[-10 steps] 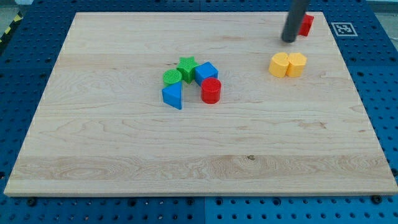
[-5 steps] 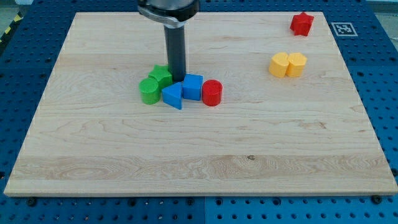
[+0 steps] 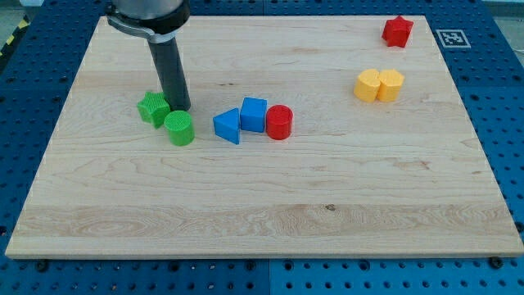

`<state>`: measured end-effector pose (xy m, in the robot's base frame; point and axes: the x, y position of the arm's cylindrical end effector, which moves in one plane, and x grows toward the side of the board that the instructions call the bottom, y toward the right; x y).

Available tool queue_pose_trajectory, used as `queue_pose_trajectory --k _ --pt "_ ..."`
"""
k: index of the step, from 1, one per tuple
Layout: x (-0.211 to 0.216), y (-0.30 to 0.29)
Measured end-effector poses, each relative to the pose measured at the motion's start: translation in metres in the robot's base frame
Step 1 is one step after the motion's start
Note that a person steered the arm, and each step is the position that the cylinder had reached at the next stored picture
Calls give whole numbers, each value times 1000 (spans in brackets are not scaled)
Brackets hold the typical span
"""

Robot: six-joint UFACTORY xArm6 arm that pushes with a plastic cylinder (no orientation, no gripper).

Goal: Push the green star to the bottom left

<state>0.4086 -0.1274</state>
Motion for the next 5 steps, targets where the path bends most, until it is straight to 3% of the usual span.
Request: queue_pose_trajectory --k 3,5 --pt "-17 -97" --pt "-17 -94"
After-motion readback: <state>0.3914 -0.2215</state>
